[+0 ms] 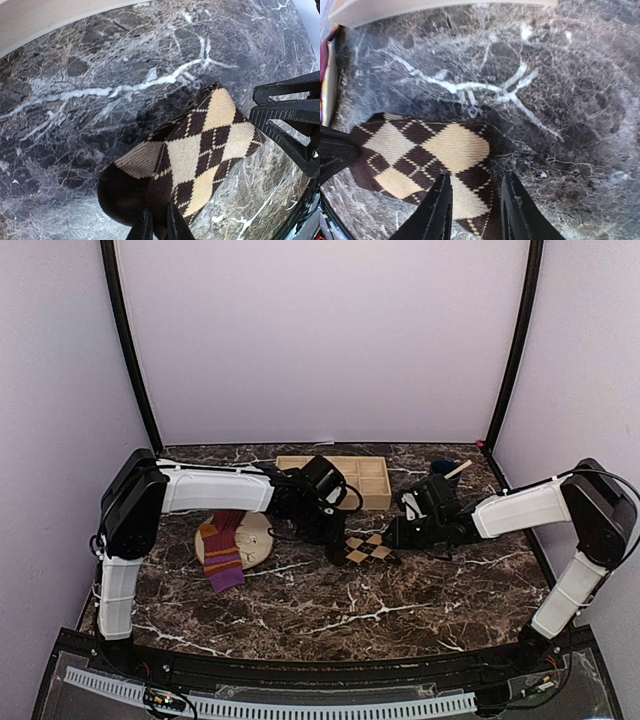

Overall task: Roll the socks
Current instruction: Move the sock to the center of the board, then rotate the sock at the center of the board.

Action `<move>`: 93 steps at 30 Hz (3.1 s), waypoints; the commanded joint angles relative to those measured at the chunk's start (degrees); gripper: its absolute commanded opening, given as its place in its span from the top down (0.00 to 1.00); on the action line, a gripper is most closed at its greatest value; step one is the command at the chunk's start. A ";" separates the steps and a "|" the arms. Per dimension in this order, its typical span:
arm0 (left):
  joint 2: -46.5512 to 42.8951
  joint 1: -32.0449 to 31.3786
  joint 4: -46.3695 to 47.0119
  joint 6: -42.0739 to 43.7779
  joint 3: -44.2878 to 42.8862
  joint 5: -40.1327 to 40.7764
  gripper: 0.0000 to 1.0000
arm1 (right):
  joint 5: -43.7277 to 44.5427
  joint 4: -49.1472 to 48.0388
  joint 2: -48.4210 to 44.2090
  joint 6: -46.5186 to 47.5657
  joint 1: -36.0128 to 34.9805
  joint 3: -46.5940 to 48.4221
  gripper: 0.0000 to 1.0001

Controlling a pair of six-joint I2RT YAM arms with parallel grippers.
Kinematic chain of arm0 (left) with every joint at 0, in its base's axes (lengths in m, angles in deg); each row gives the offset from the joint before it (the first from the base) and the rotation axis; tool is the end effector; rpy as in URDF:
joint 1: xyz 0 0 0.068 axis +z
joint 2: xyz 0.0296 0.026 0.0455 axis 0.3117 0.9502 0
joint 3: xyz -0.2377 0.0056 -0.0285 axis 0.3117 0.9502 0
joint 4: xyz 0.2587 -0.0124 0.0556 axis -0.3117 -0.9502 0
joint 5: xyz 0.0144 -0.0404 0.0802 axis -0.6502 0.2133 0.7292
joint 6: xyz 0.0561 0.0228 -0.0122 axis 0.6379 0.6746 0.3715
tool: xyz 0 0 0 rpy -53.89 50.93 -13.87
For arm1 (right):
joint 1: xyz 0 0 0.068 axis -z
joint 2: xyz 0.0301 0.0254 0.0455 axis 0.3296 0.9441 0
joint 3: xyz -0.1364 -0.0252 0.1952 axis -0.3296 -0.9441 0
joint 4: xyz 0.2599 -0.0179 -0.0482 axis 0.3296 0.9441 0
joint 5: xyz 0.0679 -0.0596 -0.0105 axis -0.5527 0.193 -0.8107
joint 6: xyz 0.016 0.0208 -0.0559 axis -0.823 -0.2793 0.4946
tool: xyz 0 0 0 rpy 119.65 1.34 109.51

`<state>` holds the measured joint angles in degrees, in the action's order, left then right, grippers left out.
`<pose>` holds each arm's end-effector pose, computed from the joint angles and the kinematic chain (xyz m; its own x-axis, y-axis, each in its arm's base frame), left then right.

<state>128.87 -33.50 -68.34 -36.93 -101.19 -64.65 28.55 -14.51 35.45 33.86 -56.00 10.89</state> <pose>0.2808 -0.3647 0.1460 -0.8569 0.2379 -0.4573 0.4399 0.7999 -0.4082 0.2606 0.1985 0.1076 -0.8295 0.0674 -0.5544 -0.2116 0.8808 0.4236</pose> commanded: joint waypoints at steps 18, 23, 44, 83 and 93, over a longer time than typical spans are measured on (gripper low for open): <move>-8.00 -0.15 -1.83 2.63 4.06 10.29 0.50 | 2.77 0.59 8.56 -0.77 -4.98 4.60 0.88; -13.37 -0.20 3.55 2.71 8.93 12.60 0.45 | 3.79 -0.51 9.87 -3.35 -5.34 4.59 0.89; -14.27 -4.70 15.18 1.98 20.40 2.81 0.74 | 7.66 -13.55 6.72 -25.44 -10.05 -4.72 0.96; -8.00 -4.25 12.60 8.67 20.35 5.49 0.84 | 15.00 -7.24 -2.03 -32.34 -26.76 -8.95 0.80; -6.53 -2.44 16.89 11.88 19.02 1.28 0.84 | 16.42 -0.79 1.16 -29.42 -31.84 -1.91 0.79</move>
<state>121.22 -36.98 -53.65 -27.33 -80.86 -60.87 43.48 -18.38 34.97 2.43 -86.12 5.69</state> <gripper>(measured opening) 0.161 0.206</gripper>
